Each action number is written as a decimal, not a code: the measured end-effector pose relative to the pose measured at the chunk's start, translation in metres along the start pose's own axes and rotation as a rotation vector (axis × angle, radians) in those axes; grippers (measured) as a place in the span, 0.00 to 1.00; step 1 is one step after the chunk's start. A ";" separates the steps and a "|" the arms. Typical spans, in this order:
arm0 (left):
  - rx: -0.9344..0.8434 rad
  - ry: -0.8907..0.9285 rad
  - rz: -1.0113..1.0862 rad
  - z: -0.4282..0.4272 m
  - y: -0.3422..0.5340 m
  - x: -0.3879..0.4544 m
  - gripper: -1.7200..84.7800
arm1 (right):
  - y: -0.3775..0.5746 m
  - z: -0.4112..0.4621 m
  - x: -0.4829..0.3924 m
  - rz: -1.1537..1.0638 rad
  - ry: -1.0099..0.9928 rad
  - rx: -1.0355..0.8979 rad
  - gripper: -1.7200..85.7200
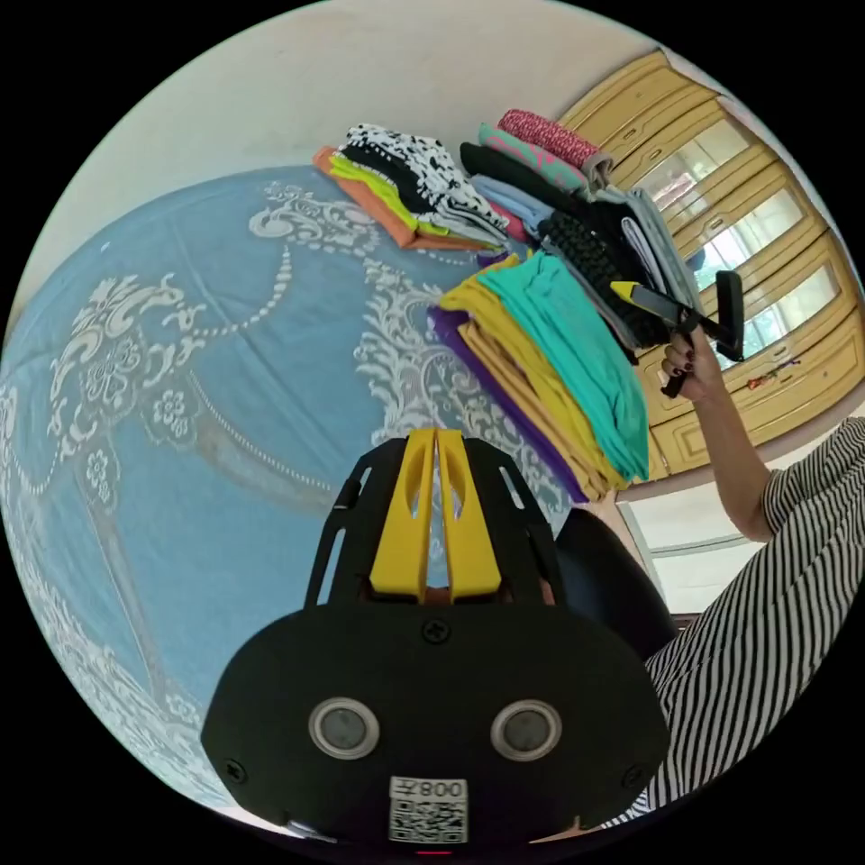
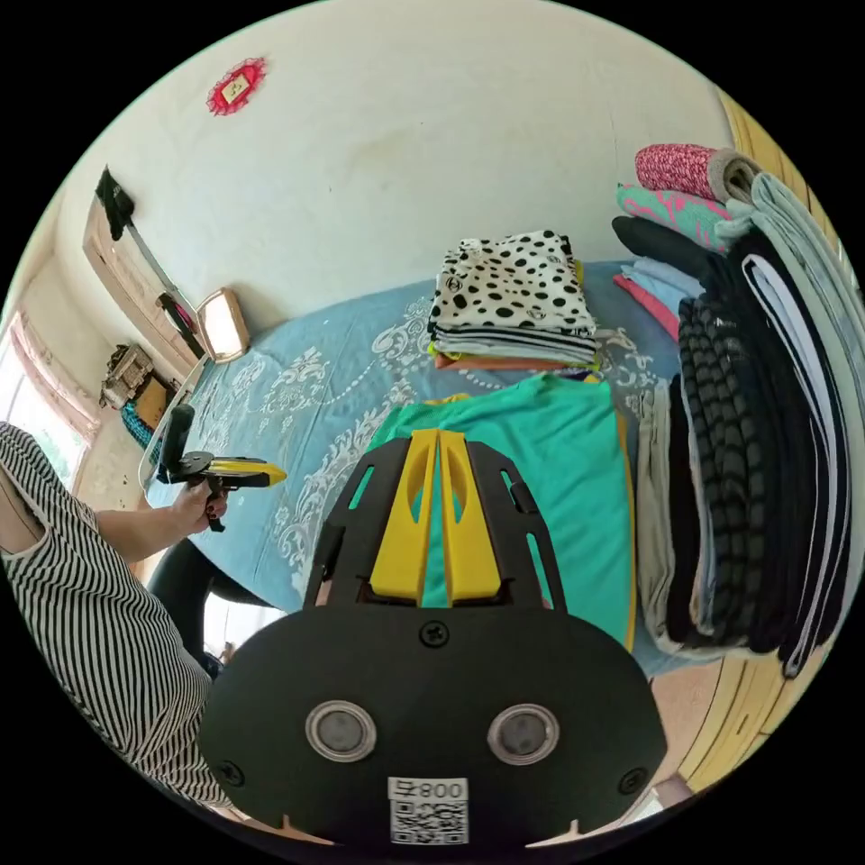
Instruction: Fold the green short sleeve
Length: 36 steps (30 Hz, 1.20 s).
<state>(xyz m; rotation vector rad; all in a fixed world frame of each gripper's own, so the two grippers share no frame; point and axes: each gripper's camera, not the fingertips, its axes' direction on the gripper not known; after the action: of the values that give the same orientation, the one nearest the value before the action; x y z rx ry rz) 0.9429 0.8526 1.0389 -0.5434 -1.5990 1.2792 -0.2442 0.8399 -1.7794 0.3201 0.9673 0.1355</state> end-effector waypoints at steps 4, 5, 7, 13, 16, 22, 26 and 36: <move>-0.150 -0.192 0.041 0.010 0.042 0.025 0.02 | 0.059 -0.018 -0.029 0.099 0.024 -0.086 0.02; -0.193 -0.238 0.041 0.018 0.050 0.030 0.02 | 0.070 -0.021 -0.033 0.111 0.044 -0.106 0.02; -0.159 -0.267 0.056 0.016 0.059 0.036 0.02 | 0.082 -0.020 -0.033 0.126 0.090 -0.163 0.02; -0.123 -0.139 -0.035 0.001 0.084 0.023 0.02 | 0.078 -0.100 -0.039 0.147 0.096 -0.115 0.03; -0.128 -0.163 0.006 -0.005 0.094 0.029 0.02 | 0.063 -0.138 -0.052 0.108 0.195 -0.068 0.05; -0.127 -0.199 0.017 -0.020 0.115 0.037 0.02 | 0.021 -0.155 -0.047 0.069 0.231 -0.098 0.10; -0.128 -0.193 0.020 -0.033 0.130 0.038 0.02 | 0.015 -0.159 -0.029 0.070 0.273 -0.189 0.10; -0.066 -0.019 -0.038 -0.081 0.158 0.034 0.02 | 0.081 -0.337 0.027 0.125 0.177 -0.001 0.04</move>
<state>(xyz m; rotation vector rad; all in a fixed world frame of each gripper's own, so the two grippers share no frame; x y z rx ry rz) 0.9644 0.9732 0.9061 -0.5410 -1.6650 1.2102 -0.5046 0.9928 -1.9509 0.3719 1.1225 0.2819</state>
